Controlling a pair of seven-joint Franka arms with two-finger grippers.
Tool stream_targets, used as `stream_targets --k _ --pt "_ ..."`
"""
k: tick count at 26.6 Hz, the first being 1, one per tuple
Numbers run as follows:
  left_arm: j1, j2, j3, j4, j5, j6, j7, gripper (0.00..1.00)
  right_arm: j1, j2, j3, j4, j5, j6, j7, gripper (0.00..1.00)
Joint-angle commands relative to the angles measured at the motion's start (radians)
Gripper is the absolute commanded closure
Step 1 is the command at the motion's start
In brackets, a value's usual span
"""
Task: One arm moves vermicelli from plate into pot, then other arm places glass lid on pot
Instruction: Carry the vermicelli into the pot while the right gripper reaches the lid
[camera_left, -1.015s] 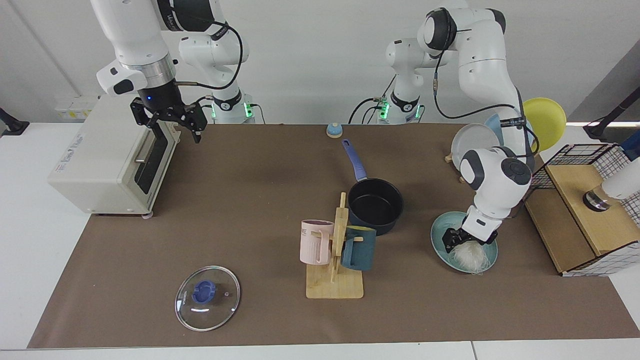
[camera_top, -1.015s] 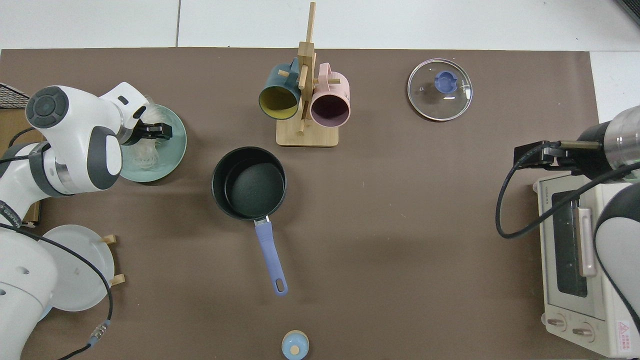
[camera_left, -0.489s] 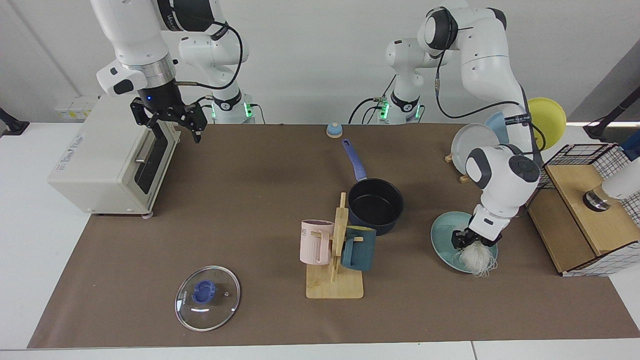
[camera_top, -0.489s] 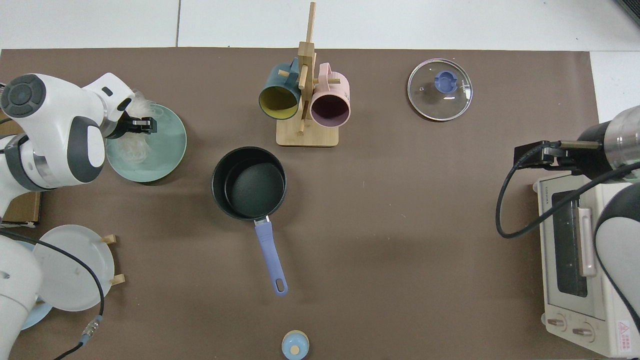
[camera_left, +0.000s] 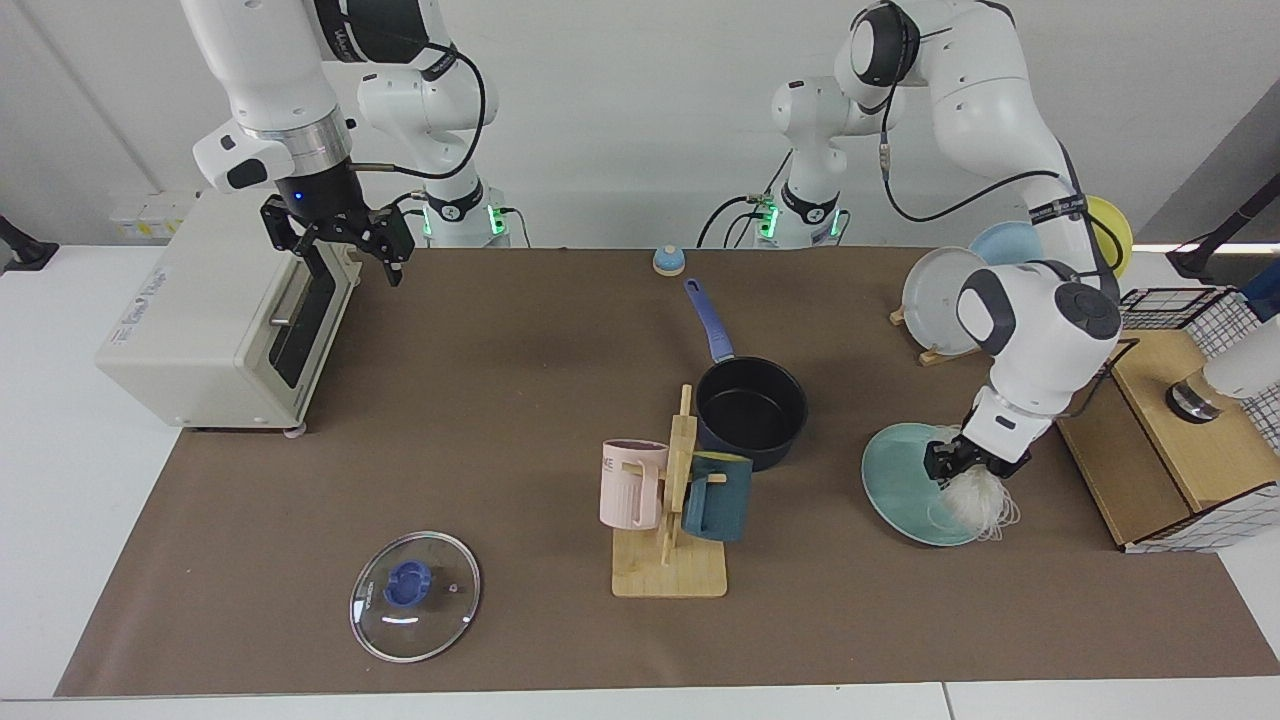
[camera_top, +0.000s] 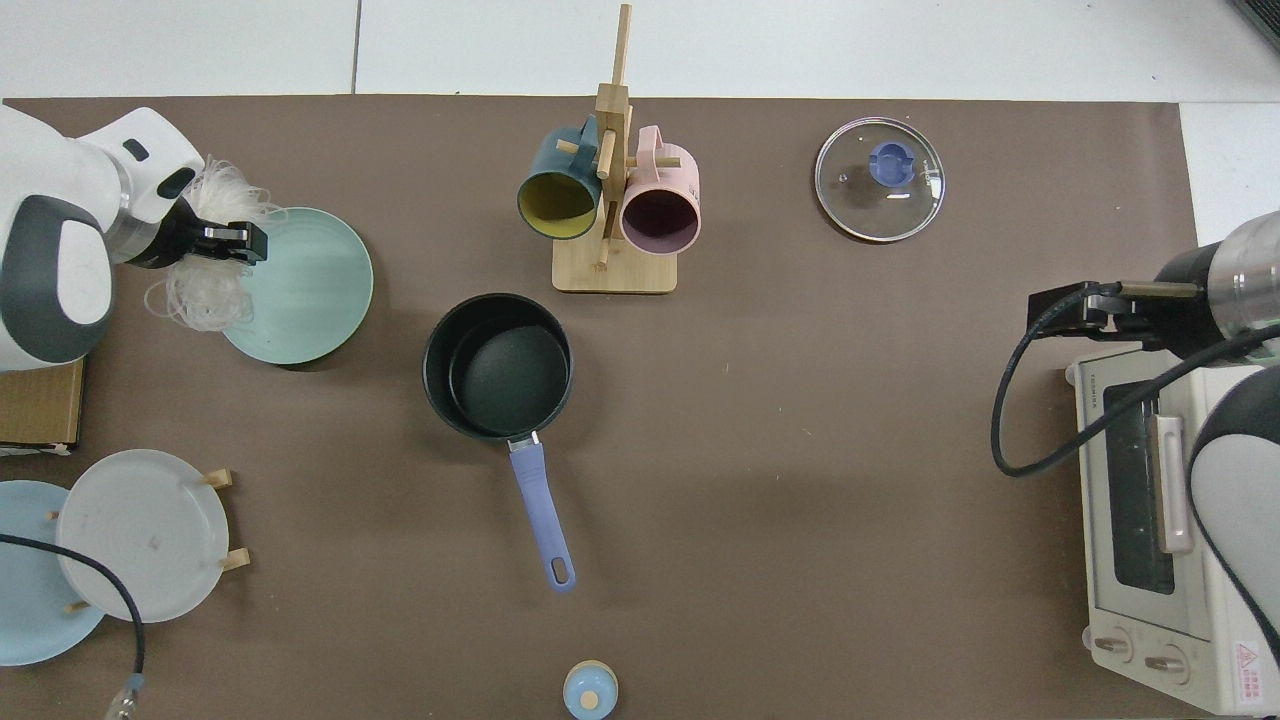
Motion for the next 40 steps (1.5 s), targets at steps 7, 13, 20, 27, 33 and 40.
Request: stream_targets --k 7,13,20,27,33,40 --pt "-0.013 -0.124 -0.003 -0.14 -0.007 -0.051 0.003 1.0 -0.01 -0.011 0.01 -0.003 0.01 -0.037 0.006 0.0" --pt "-0.046 -0.125 -0.044 -0.148 -0.004 -0.036 -0.107 1.0 -0.041 -0.016 0.005 0.018 0.013 -0.066 -0.008 0.0" --pt "-0.062 -0.125 -0.169 -0.148 0.027 -0.03 -0.334 1.0 -0.048 0.079 0.007 0.156 0.005 -0.124 -0.043 0.01" --pt "-0.071 -0.107 -0.318 -0.131 0.126 -0.007 -0.563 1.0 -0.045 0.382 0.019 0.502 0.002 -0.181 -0.06 0.01" --pt "-0.074 -0.064 -0.371 -0.157 0.132 0.03 -0.667 1.0 -0.035 0.562 0.019 0.681 0.001 -0.163 -0.084 0.01" --pt "-0.076 -0.04 -0.374 -0.263 0.134 0.183 -0.674 1.0 -0.033 0.679 0.019 0.701 -0.001 -0.049 -0.092 0.01"
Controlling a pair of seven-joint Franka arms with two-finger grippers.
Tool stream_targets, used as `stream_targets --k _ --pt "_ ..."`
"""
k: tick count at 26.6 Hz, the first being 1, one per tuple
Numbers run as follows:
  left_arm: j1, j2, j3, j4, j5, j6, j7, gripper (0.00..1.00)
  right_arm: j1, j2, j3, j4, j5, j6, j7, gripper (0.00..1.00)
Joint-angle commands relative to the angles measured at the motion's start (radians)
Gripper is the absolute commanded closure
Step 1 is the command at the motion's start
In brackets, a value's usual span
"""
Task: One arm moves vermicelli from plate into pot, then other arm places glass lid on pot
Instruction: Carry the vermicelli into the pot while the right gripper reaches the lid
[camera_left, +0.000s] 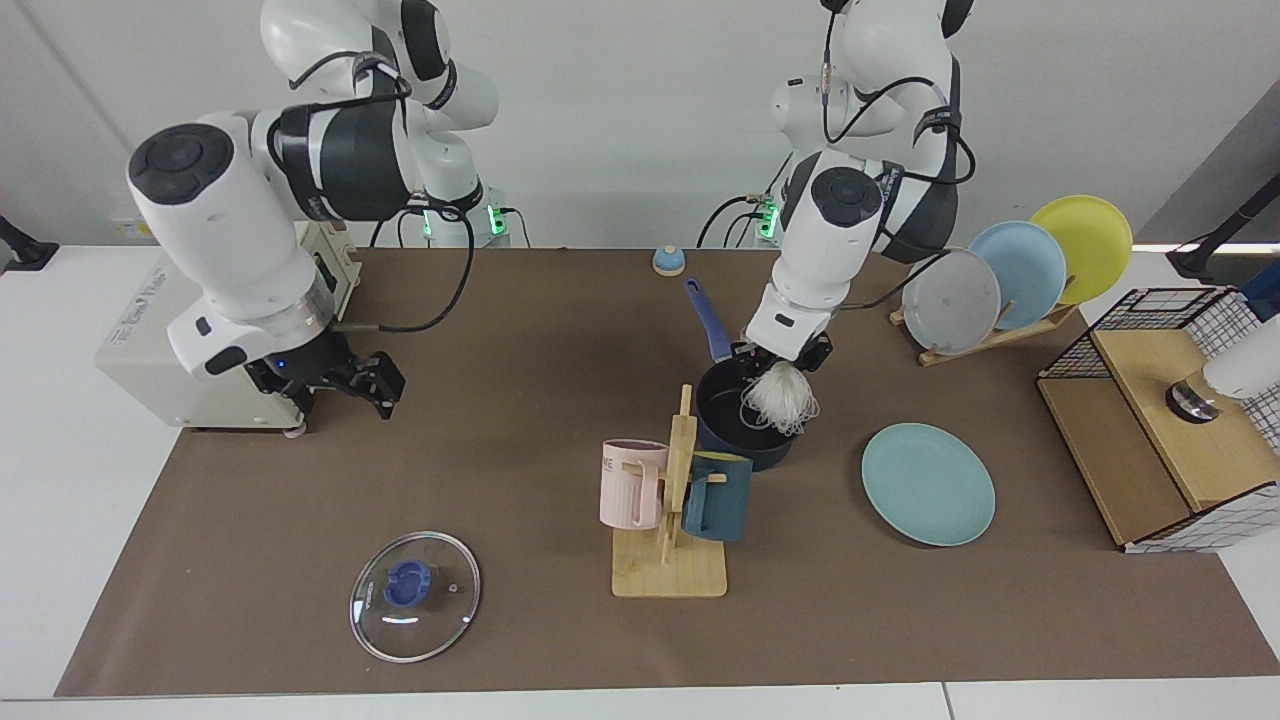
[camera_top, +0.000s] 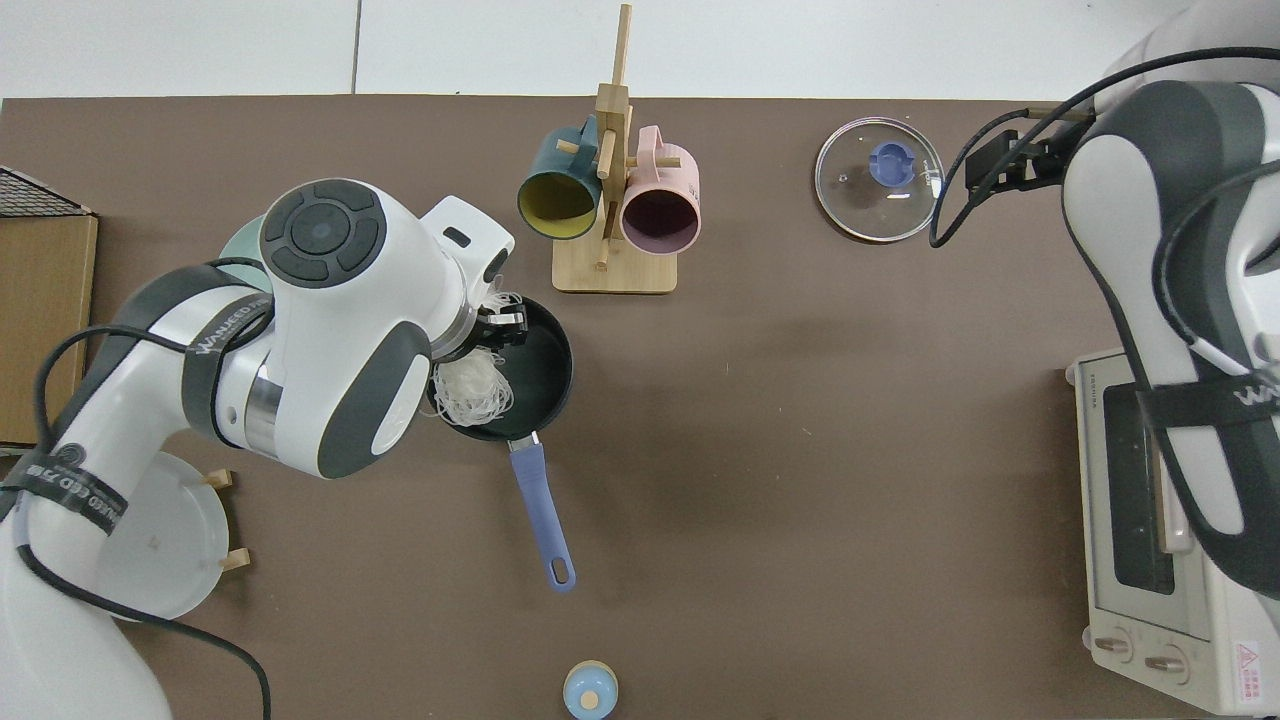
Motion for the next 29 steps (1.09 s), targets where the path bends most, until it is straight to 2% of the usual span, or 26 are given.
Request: stream_targets --k 1,12,19,20,22,23,29 --pt "-0.003 0.007 -0.001 -0.096 0.023 0.126 -0.022 1.0 -0.005 0.108 0.007 0.085 -0.001 0.053 -0.042 0.02" --pt "-0.012 0.03 0.0 -0.188 0.026 0.258 -0.025 1.0 0.008 0.291 0.007 0.122 -0.005 0.263 -0.07 0.02" --pt "-0.001 0.036 0.005 -0.21 0.026 0.286 -0.026 1.0 0.009 0.349 0.004 0.122 -0.011 0.356 -0.073 0.02" --pt "-0.001 0.036 0.005 -0.21 0.026 0.286 -0.026 0.79 0.009 0.358 0.002 0.122 -0.011 0.369 -0.073 0.02" --pt "-0.001 0.038 0.005 -0.208 0.026 0.286 -0.026 0.02 0.011 0.38 -0.001 0.122 -0.014 0.4 -0.073 0.02" --pt "-0.001 0.038 0.005 -0.208 0.024 0.286 -0.026 0.0 0.009 0.391 -0.001 0.122 -0.014 0.411 -0.073 0.02" --pt "-0.001 0.033 0.01 -0.203 0.024 0.274 -0.028 0.0 0.012 0.421 -0.002 0.122 -0.014 0.457 -0.092 0.02"
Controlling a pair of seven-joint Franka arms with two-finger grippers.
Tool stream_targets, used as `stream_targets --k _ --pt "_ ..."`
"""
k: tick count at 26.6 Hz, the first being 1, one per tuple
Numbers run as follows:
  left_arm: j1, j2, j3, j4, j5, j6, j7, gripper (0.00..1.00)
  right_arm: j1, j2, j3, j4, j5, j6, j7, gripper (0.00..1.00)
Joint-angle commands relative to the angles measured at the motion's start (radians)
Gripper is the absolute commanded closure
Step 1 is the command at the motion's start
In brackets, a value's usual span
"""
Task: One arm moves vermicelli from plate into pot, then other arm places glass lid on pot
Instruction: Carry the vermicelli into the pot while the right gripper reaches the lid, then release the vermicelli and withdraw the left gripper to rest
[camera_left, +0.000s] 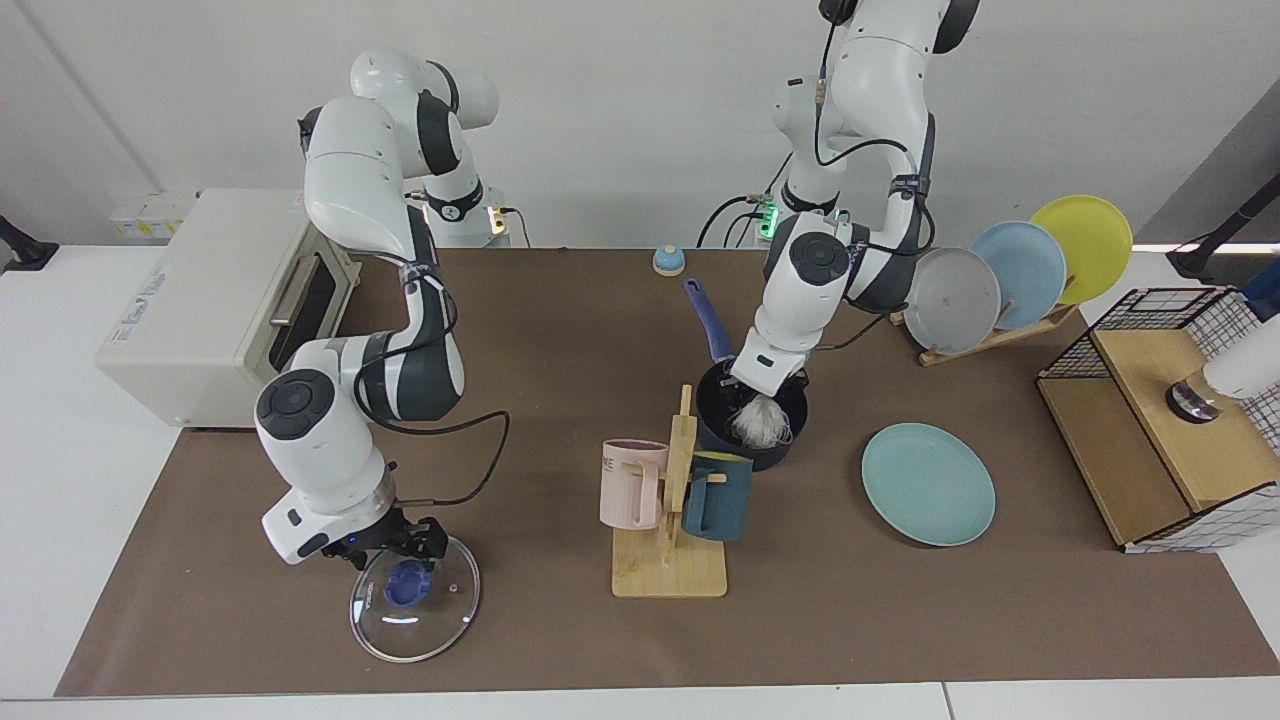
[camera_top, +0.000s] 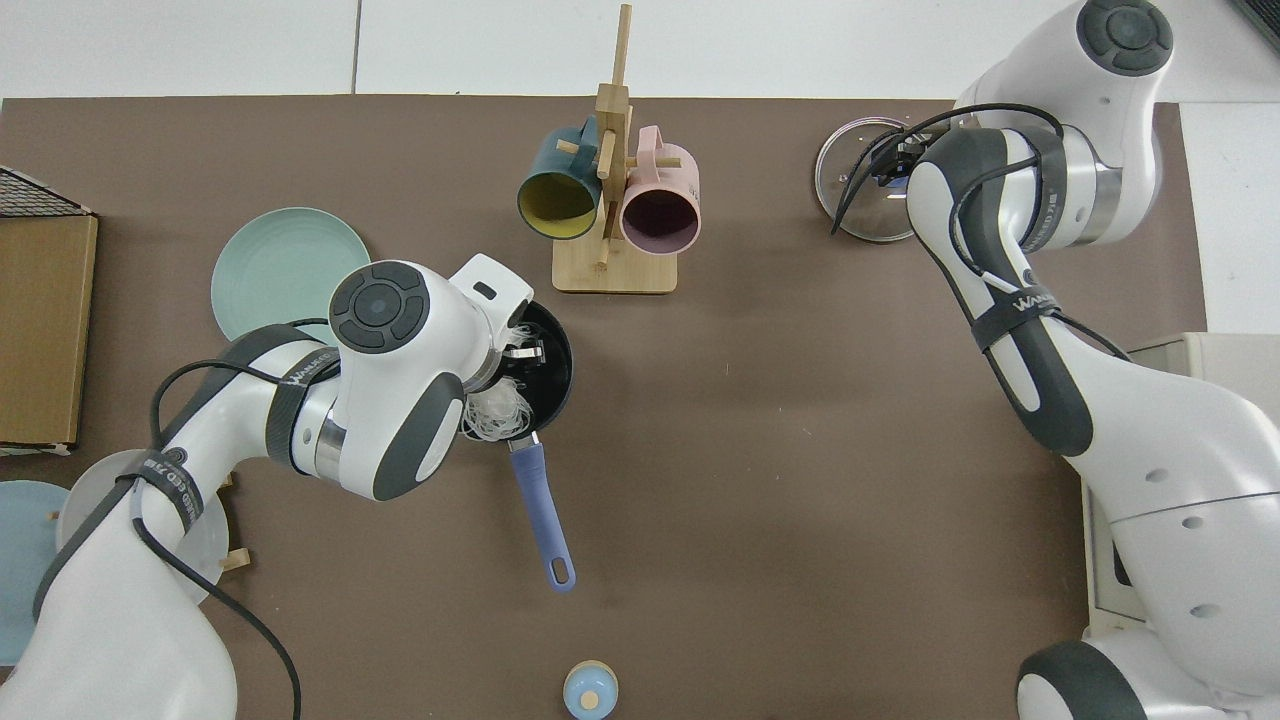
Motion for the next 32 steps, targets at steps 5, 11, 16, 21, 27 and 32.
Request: stream_targets --k 5,11,16,21,27,32 --pt "0.007 -0.051 0.008 -0.002 0.022 -0.013 -0.035 0.0 0.007 0.055 0.0 0.047 -0.01 0.029 -0.049 0.02" --pt "0.022 -0.079 0.022 0.109 0.02 -0.183 -0.02 0.0 0.013 0.056 -0.002 0.045 -0.01 0.05 -0.052 0.02" --pt "0.024 -0.092 0.06 0.24 0.006 -0.349 0.078 0.0 0.015 0.056 0.0 0.045 -0.01 0.067 -0.055 0.02" --pt "0.044 -0.092 0.109 0.331 -0.02 -0.455 0.161 0.0 0.013 0.056 -0.003 0.045 -0.011 0.093 -0.069 0.02" --pt "0.056 -0.134 0.229 0.339 -0.089 -0.49 0.32 0.0 0.009 0.056 -0.005 0.044 -0.013 0.124 -0.071 0.02" --pt "0.056 -0.172 0.304 0.339 -0.089 -0.512 0.429 0.0 0.01 0.058 -0.014 0.044 -0.013 0.145 -0.071 0.03"
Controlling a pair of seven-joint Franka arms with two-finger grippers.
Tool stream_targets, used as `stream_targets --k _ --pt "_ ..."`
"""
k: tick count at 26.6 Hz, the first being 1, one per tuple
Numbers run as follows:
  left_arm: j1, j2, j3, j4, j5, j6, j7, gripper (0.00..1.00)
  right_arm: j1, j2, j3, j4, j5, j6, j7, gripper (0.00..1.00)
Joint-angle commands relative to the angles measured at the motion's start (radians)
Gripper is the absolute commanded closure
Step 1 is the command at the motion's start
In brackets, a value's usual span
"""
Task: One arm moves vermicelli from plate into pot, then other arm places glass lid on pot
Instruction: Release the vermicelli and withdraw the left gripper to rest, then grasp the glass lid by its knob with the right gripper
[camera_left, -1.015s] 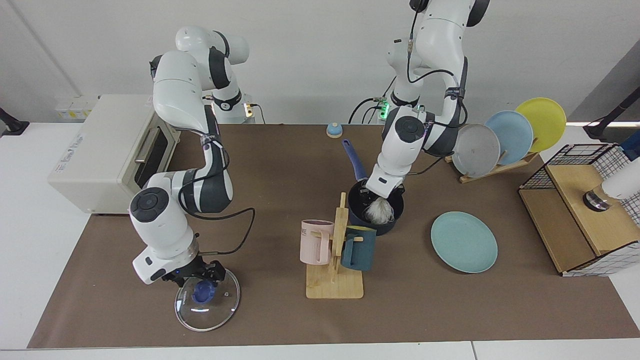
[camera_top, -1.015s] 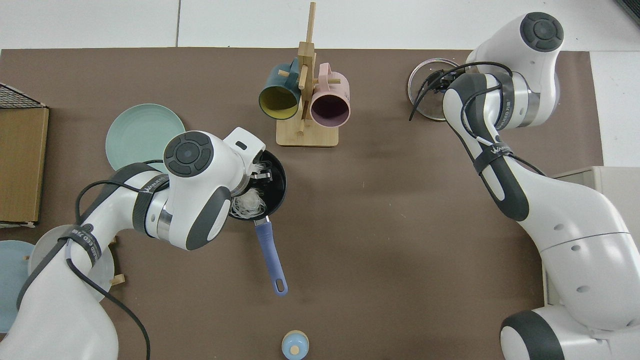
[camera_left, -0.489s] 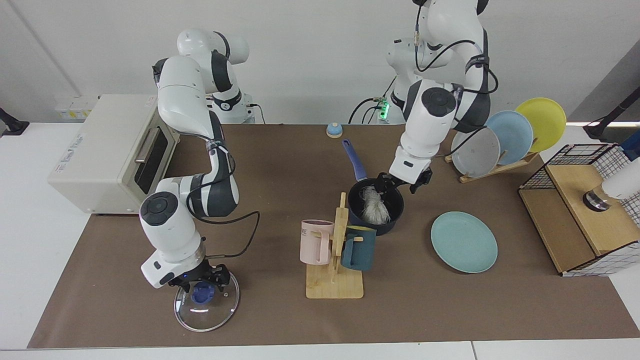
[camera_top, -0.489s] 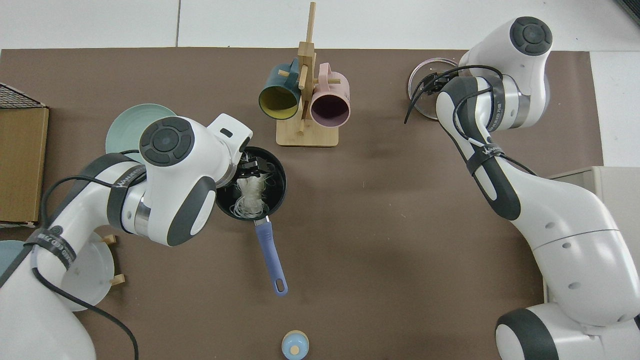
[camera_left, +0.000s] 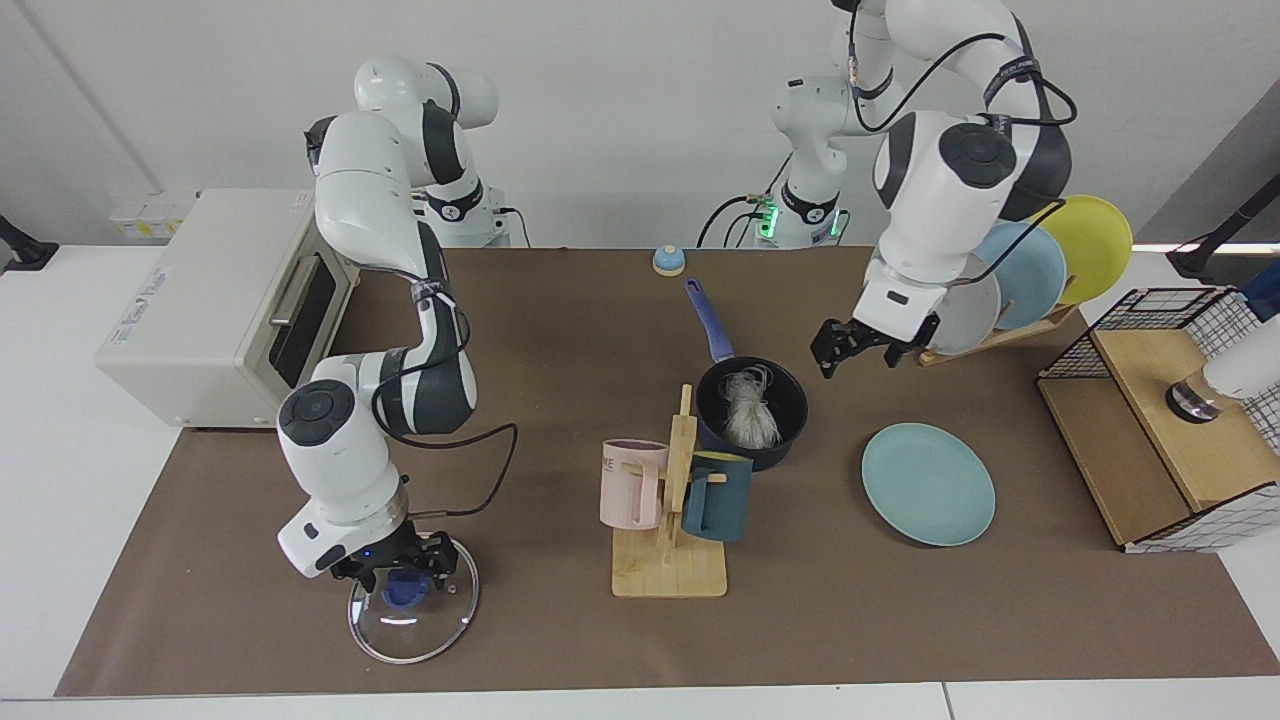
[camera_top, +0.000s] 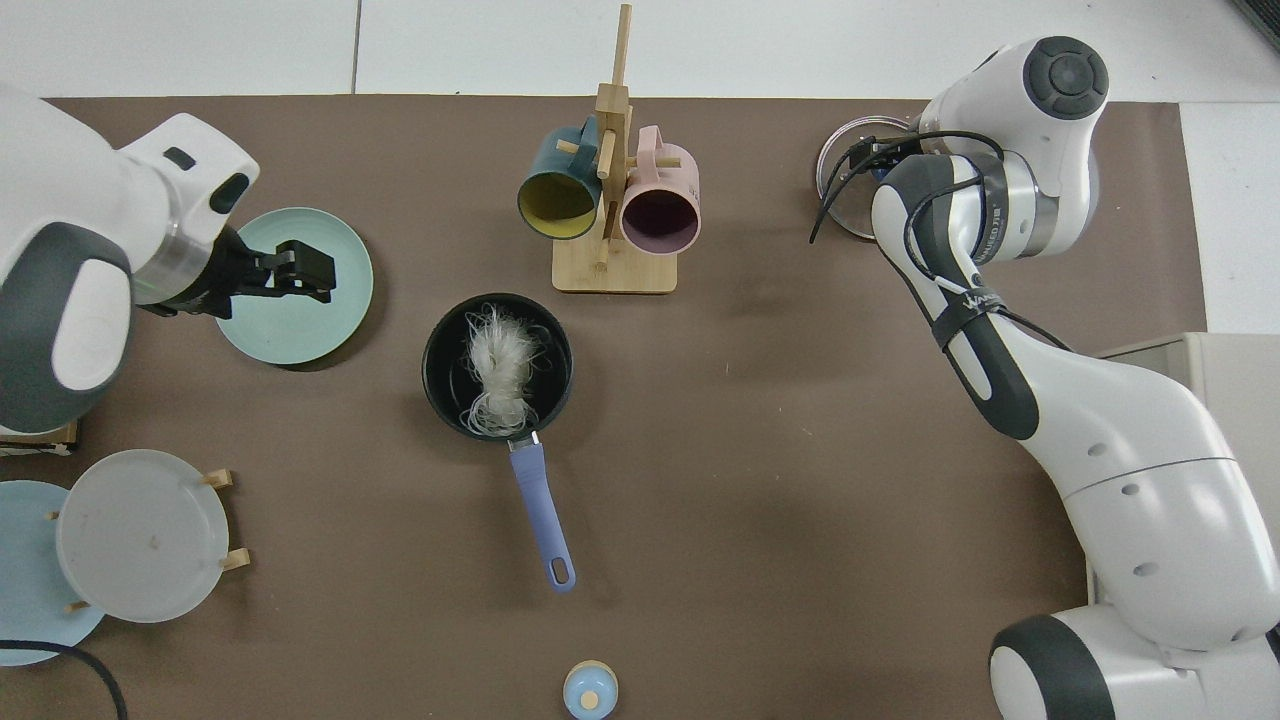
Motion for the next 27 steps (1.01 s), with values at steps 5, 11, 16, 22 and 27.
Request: stream_targets --k 5,11,16,22,27 --pt "0.001 -0.096 0.092 0.006 -0.015 -0.121 0.121 0.0 0.001 0.024 -0.009 0.033 -0.007 0.034 -0.033 0.24" --pt "-0.004 -0.146 0.103 0.005 -0.012 -0.152 0.121 0.0 0.001 0.021 -0.009 0.03 -0.007 0.034 -0.033 0.76" --pt "-0.028 -0.167 0.109 -0.008 -0.016 -0.147 0.146 0.0 0.004 0.007 -0.009 0.026 -0.007 0.031 -0.031 1.0" --pt "-0.067 -0.169 0.161 -0.009 -0.016 -0.155 0.231 0.0 0.009 -0.08 -0.001 -0.023 0.011 0.011 -0.019 1.0" --pt "-0.057 -0.175 0.163 -0.008 -0.018 -0.161 0.261 0.0 0.002 -0.244 -0.001 -0.172 0.016 -0.006 -0.007 1.0"
